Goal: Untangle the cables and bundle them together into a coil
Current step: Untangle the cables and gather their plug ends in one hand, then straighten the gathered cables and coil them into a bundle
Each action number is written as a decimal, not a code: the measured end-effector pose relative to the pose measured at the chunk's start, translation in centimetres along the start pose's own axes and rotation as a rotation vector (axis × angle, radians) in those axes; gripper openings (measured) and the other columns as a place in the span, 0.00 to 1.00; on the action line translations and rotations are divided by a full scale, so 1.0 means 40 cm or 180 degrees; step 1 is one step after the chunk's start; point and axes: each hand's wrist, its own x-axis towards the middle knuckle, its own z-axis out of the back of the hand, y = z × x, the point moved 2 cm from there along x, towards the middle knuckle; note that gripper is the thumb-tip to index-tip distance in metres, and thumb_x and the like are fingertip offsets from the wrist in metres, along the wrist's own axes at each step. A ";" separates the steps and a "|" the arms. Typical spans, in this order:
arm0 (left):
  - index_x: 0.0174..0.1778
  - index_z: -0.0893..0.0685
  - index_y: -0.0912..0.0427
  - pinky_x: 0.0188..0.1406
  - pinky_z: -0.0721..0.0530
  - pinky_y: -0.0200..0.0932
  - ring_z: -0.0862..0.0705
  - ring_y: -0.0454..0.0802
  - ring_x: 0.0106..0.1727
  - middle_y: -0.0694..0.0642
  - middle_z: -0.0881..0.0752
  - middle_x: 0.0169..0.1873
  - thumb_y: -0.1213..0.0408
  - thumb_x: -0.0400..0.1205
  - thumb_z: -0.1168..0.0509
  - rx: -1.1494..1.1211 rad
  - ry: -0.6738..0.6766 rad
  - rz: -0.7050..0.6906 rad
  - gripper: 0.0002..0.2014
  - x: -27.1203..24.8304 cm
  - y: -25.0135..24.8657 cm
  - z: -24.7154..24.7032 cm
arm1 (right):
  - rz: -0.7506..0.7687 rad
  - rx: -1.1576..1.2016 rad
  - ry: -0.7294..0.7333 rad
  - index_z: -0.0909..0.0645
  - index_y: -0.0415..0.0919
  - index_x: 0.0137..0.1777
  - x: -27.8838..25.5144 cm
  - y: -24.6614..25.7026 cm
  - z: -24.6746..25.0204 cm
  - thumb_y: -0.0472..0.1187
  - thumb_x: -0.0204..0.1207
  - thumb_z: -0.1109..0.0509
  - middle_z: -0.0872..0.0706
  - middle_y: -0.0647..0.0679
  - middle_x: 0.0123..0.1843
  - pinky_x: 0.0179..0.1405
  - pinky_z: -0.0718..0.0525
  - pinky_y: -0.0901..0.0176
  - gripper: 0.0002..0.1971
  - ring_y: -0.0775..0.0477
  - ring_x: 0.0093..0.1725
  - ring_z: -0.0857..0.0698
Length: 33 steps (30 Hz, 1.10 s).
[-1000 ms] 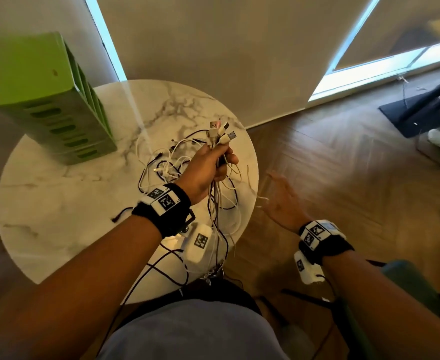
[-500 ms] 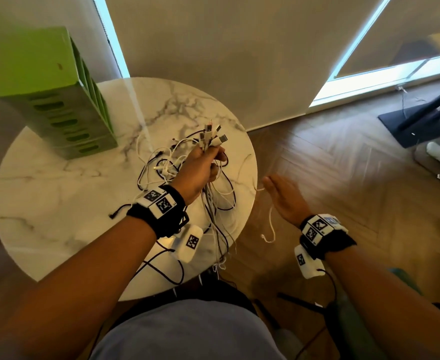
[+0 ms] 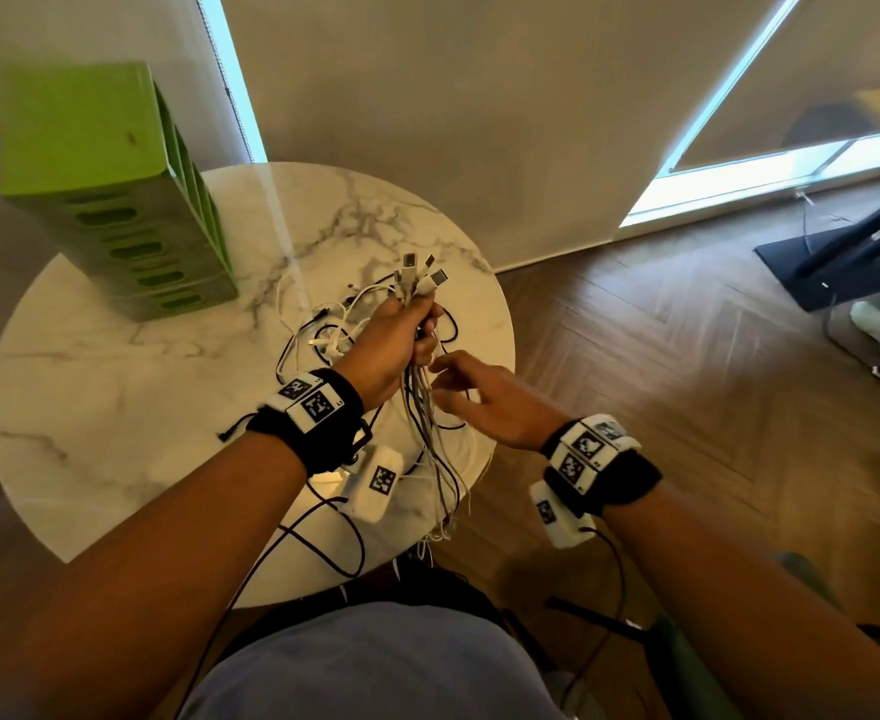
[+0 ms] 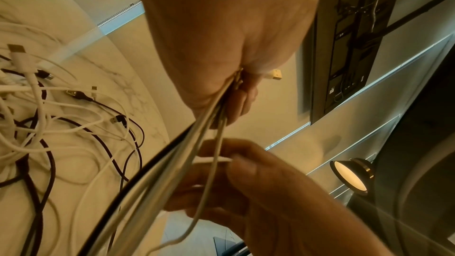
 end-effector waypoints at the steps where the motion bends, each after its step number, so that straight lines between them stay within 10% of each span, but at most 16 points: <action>1: 0.43 0.24 0.59 0.24 0.37 0.35 0.34 0.42 0.24 0.50 0.28 0.30 0.57 0.92 0.44 0.0032 -0.0050 -0.0024 0.14 0.005 0.001 0.005 | 0.0080 -0.0124 -0.0077 0.26 0.43 0.71 0.013 0.019 -0.017 0.52 0.87 0.35 0.11 0.50 0.60 0.58 0.17 0.61 0.19 0.53 0.58 0.13; 5: 0.41 0.24 0.58 0.27 0.25 0.38 0.26 0.45 0.27 0.49 0.27 0.26 0.53 0.92 0.44 0.0159 -0.0219 -0.0177 0.17 0.017 0.002 0.027 | 0.0574 -0.0469 -0.0583 0.23 0.41 0.53 0.034 0.031 -0.034 0.47 0.87 0.39 0.13 0.47 0.43 0.44 0.16 0.40 0.09 0.45 0.40 0.14; 9: 0.42 0.25 0.58 0.30 0.14 0.37 0.17 0.49 0.31 0.54 0.23 0.30 0.53 0.92 0.46 0.0349 -0.0527 -0.0255 0.17 0.022 -0.003 0.039 | 0.0524 -0.0078 -0.0897 0.21 0.41 0.55 0.037 0.020 0.006 0.43 0.90 0.42 0.12 0.51 0.42 0.46 0.14 0.50 0.10 0.51 0.41 0.13; 14: 0.41 0.25 0.57 0.24 0.29 0.38 0.28 0.42 0.23 0.49 0.27 0.26 0.51 0.92 0.47 0.0481 -0.0558 -0.0169 0.18 0.032 -0.002 0.071 | 0.0023 0.0078 -0.1215 0.20 0.41 0.54 0.018 -0.080 0.061 0.43 0.91 0.42 0.10 0.49 0.42 0.46 0.12 0.56 0.11 0.54 0.41 0.10; 17: 0.39 0.27 0.57 0.24 0.37 0.37 0.35 0.41 0.21 0.46 0.31 0.22 0.52 0.93 0.48 -0.0099 -0.0320 -0.0005 0.19 0.036 -0.014 0.078 | -0.0795 -0.0499 -0.0535 0.18 0.46 0.51 -0.016 -0.195 0.076 0.44 0.90 0.42 0.09 0.48 0.47 0.55 0.17 0.51 0.12 0.53 0.47 0.11; 21: 0.36 0.28 0.57 0.28 0.33 0.39 0.31 0.46 0.24 0.49 0.32 0.22 0.51 0.92 0.47 -0.0443 0.0112 0.0140 0.21 0.029 -0.032 0.046 | -0.1823 -0.2118 0.1713 0.29 0.44 0.82 -0.065 -0.212 0.071 0.52 0.88 0.39 0.27 0.42 0.83 0.79 0.32 0.49 0.25 0.40 0.81 0.28; 26: 0.36 0.31 0.57 0.36 0.22 0.41 0.21 0.52 0.32 0.51 0.25 0.23 0.50 0.93 0.51 -0.0072 0.0605 0.0198 0.21 0.011 -0.050 -0.023 | -0.1056 -0.0397 0.1052 0.50 0.53 0.90 -0.007 -0.041 0.081 0.68 0.68 0.22 0.43 0.52 0.90 0.86 0.44 0.51 0.56 0.51 0.87 0.41; 29: 0.38 0.31 0.55 0.46 0.22 0.46 0.22 0.56 0.42 0.54 0.19 0.30 0.48 0.93 0.54 0.0570 0.1143 0.0218 0.21 -0.004 -0.068 -0.052 | -0.0614 0.0808 0.0509 0.30 0.50 0.81 0.042 0.031 0.052 0.54 0.72 0.19 0.25 0.59 0.77 0.78 0.34 0.63 0.39 0.61 0.75 0.28; 32: 0.38 0.31 0.56 0.51 0.22 0.48 0.21 0.53 0.41 0.54 0.19 0.33 0.52 0.93 0.53 0.0860 0.1838 0.0460 0.20 -0.015 -0.096 -0.054 | -0.0481 0.1304 0.1327 0.13 0.40 0.48 0.049 0.048 0.000 0.39 0.81 0.26 0.08 0.49 0.51 0.59 0.17 0.64 0.02 0.53 0.53 0.13; 33: 0.38 0.31 0.57 0.53 0.21 0.48 0.22 0.52 0.40 0.54 0.21 0.32 0.53 0.93 0.51 0.0858 0.2134 0.0594 0.19 -0.020 -0.109 -0.052 | -0.0566 0.1317 0.1650 0.16 0.36 0.39 0.043 0.022 -0.015 0.37 0.82 0.27 0.09 0.44 0.43 0.52 0.16 0.64 0.09 0.50 0.48 0.12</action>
